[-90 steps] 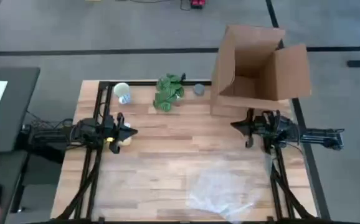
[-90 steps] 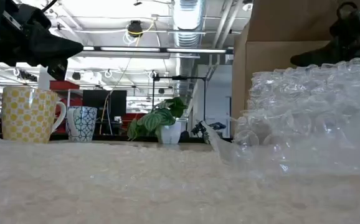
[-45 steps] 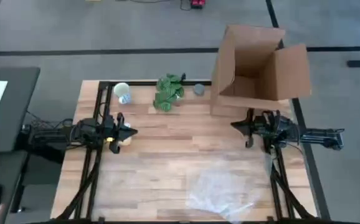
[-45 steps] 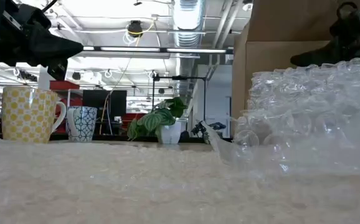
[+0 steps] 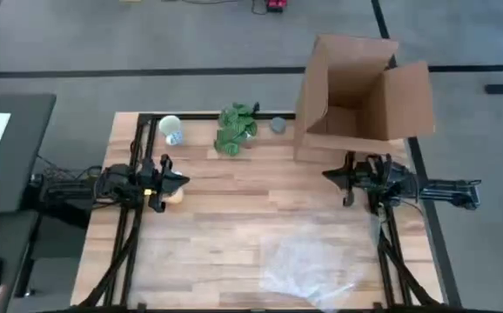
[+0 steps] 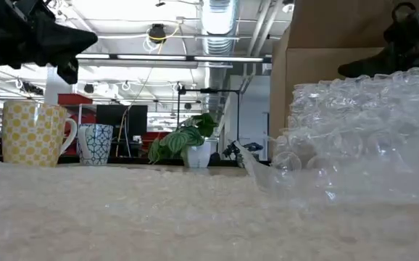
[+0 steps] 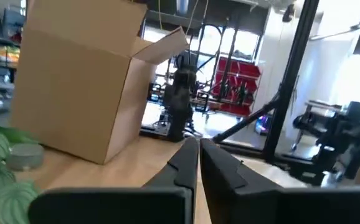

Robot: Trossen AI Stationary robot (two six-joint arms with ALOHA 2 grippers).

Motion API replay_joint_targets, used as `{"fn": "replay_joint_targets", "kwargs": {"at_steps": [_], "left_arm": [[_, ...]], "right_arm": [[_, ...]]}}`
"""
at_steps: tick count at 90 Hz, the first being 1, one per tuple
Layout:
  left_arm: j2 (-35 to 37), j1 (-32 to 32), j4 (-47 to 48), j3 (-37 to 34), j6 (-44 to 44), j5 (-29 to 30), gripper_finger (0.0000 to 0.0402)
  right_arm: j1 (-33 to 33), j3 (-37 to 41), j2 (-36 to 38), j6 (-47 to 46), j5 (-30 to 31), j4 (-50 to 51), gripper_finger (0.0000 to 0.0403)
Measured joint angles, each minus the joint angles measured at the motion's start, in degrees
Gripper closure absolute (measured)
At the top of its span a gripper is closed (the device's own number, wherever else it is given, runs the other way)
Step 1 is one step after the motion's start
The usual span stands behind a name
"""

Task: Wrap mug
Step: Put the blue cup beside the orange cup

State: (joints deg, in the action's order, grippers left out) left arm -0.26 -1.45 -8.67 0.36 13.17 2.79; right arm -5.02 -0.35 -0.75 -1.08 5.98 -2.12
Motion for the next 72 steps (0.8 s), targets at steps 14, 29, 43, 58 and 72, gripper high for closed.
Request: {"fn": "replay_joint_targets", "kwargs": {"at_steps": [14,29,43,58,72], "left_arm": [[-0.01,-0.03,-1.71,0.00,0.59,4.02,0.0402],[-0.05,0.39,-3.64,0.00,-1.77,4.06,0.0402],[-3.08,1.24,-10.42,1.79,-6.05,5.64,0.0402],[-12.92,2.70,-10.53,12.04,-12.42,9.13,0.0402],[-27.22,2.75,8.41,26.74,-10.72,15.90,0.0402]], "right_arm": [[-0.01,-0.01,0.02,0.00,0.00,0.01,0.0403],[-0.01,0.01,0.00,0.01,0.00,0.01,0.0403],[0.00,-0.01,0.02,0.00,0.00,0.01,0.0403],[0.01,-0.01,0.00,0.00,0.00,0.01,0.0403],[0.00,0.01,0.00,0.00,0.00,0.01,0.0403]]}}
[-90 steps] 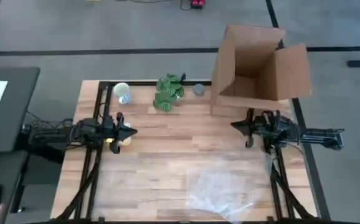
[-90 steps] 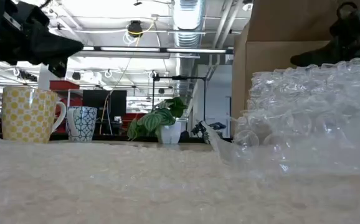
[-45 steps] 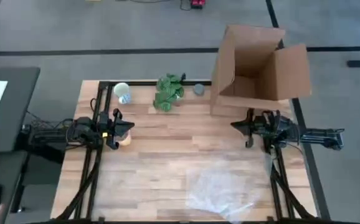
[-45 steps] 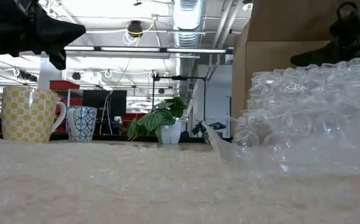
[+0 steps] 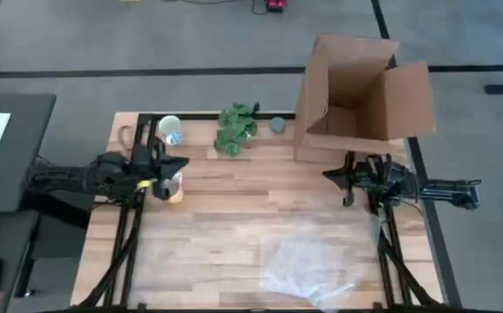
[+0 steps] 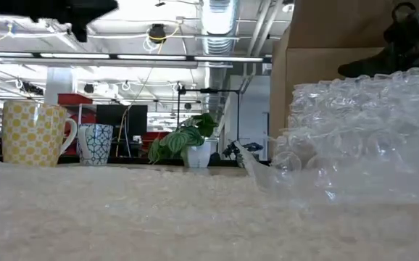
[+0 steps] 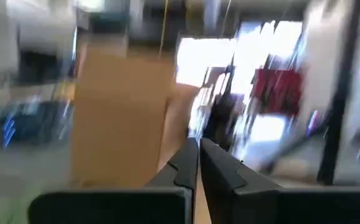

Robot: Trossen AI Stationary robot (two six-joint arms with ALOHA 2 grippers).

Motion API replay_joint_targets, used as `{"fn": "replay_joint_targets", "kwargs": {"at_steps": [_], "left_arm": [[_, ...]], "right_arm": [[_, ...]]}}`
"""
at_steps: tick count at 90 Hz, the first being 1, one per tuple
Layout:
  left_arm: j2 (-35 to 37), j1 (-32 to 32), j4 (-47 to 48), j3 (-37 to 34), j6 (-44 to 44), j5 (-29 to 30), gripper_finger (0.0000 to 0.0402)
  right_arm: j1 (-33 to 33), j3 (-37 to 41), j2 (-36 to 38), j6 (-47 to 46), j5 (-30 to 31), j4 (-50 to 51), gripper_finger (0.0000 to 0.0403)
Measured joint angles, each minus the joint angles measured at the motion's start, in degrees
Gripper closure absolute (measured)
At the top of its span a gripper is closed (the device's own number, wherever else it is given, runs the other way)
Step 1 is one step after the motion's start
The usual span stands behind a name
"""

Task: Wrap mug
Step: Put the blue cup beside the orange cup

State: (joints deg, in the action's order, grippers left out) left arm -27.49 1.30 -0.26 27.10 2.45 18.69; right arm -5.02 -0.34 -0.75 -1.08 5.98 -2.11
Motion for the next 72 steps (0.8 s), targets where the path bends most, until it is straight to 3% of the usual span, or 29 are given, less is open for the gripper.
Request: {"fn": "replay_joint_targets", "kwargs": {"at_steps": [13,27,37,49,56,66,72], "left_arm": [[-13.68,-1.49,19.89,15.29,2.33,8.43,0.0402],[-25.41,-6.79,38.62,30.44,3.24,10.56,0.0394],[-31.16,-12.36,49.48,37.85,3.88,10.05,0.0360],[-35.20,-20.88,56.86,41.53,3.64,9.81,0.0299],[-36.54,-27.09,58.76,41.63,2.95,5.81,0.0263],[-38.86,-37.26,60.64,40.76,0.90,-4.81,0.0221],[-40.81,-42.51,60.93,40.49,-0.78,-7.23,0.0204]], "right_arm": [[-0.01,0.00,0.00,0.00,0.00,0.00,0.0403],[-0.01,-0.01,0.00,0.00,0.00,0.00,0.0403],[0.01,0.00,0.02,0.00,0.00,0.00,0.0403],[0.01,0.00,0.00,0.00,0.00,0.00,0.0403],[-0.01,0.00,0.00,0.00,0.00,0.00,0.0403],[0.01,0.00,0.02,0.00,0.00,0.00,0.0403],[-0.01,-0.01,0.00,0.00,0.00,0.00,0.0403]]}}
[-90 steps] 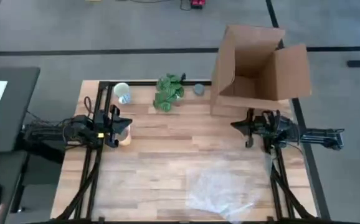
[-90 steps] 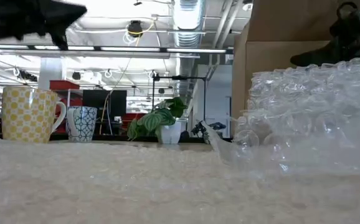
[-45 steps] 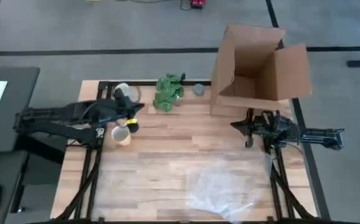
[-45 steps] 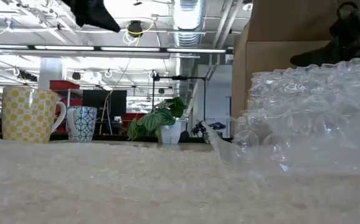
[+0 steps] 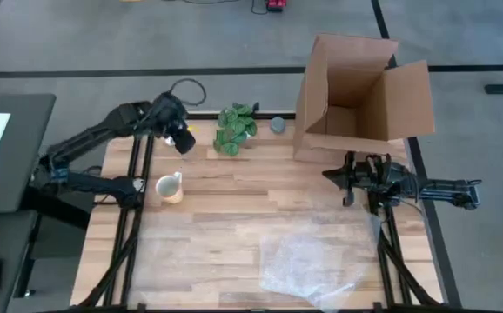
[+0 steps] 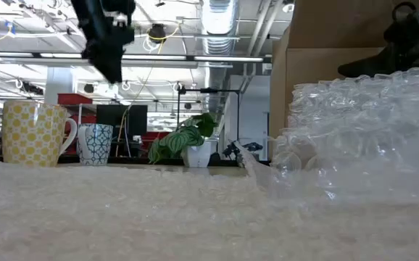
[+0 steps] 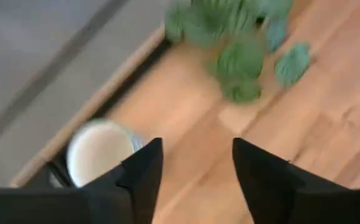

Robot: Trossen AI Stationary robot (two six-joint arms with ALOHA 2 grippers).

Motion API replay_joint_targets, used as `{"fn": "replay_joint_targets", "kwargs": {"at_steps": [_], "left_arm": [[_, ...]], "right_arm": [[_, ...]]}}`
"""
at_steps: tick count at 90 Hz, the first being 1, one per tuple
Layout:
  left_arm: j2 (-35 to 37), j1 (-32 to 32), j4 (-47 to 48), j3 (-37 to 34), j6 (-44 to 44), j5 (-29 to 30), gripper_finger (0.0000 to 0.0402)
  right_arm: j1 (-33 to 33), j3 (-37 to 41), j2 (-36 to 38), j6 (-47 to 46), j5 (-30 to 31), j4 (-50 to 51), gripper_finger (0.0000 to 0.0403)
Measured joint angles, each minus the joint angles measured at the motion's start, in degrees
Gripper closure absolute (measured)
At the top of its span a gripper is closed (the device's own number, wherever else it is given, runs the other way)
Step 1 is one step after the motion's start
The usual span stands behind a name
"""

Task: Wrap mug
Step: Put the blue cup beside the orange cup

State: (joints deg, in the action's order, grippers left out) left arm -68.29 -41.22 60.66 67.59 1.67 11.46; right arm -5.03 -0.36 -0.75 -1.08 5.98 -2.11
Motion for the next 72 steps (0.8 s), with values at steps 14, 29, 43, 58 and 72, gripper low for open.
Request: {"fn": "replay_joint_targets", "kwargs": {"at_steps": [14,29,43,58,72], "left_arm": [[-5.90,-7.96,0.38,-0.15,-3.72,-0.70,0.0186],[-13.05,-11.41,0.24,-0.15,-5.89,-0.67,0.0185],[-18.68,-12.32,-0.42,-0.15,-6.86,-0.67,0.0185],[-22.76,-12.39,-1.13,-0.15,-7.13,-0.65,0.0185],[-24.22,-12.37,-1.31,-0.17,-7.32,-0.60,0.0216]], "right_arm": [[0.01,0.02,0.00,0.00,0.00,0.00,0.0403],[0.00,0.02,0.00,0.00,0.00,0.00,0.0403],[0.00,0.00,0.02,0.00,0.00,0.00,0.0403],[0.01,0.01,0.02,0.00,0.00,0.00,0.0403],[0.00,0.00,0.00,0.00,0.00,0.00,0.0403]]}}
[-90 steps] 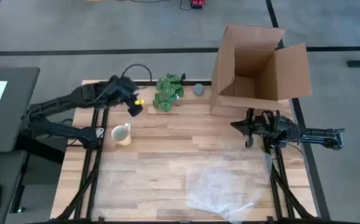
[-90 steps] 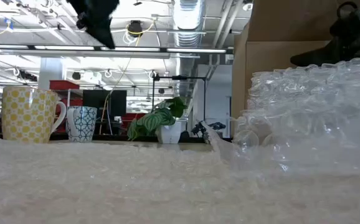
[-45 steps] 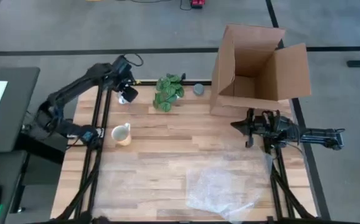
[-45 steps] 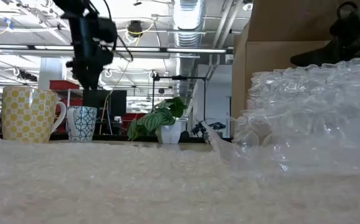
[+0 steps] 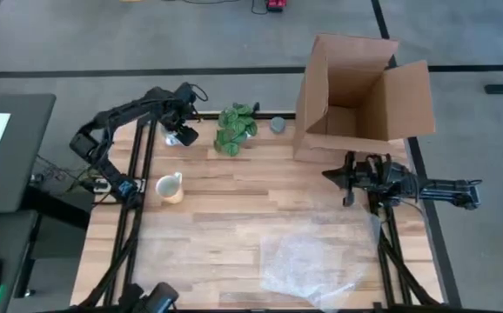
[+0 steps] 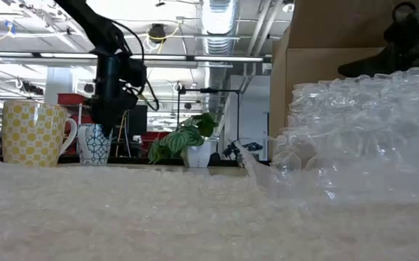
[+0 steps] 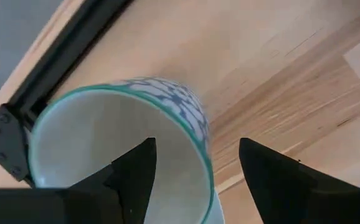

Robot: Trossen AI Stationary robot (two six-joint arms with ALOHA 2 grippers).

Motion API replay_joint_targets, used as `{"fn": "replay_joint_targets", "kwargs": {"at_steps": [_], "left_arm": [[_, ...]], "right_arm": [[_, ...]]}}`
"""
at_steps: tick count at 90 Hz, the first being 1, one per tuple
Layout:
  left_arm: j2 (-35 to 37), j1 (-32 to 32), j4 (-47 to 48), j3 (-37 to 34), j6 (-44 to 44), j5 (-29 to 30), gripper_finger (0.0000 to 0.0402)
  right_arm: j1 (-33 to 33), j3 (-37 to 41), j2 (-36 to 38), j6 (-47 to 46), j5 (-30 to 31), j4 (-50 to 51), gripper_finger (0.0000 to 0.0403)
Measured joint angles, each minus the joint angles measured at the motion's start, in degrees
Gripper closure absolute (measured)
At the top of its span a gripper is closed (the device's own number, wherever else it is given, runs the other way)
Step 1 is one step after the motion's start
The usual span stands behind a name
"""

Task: Wrap mug
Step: Put the blue cup beside the orange cup

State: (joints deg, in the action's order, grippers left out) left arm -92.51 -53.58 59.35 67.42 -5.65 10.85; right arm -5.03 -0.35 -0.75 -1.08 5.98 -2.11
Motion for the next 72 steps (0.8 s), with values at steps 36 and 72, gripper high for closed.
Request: {"fn": "replay_joint_targets", "kwargs": {"at_steps": [36,72], "left_arm": [[0.12,2.17,1.68,0.00,-1.78,0.66,0.0391],[8.65,21.72,12.19,3.36,6.44,0.40,0.0399]], "right_arm": [[0.00,0.01,0.00,0.00,0.00,0.00,0.0403],[0.00,0.01,0.01,0.00,0.00,0.00,0.0403]]}}
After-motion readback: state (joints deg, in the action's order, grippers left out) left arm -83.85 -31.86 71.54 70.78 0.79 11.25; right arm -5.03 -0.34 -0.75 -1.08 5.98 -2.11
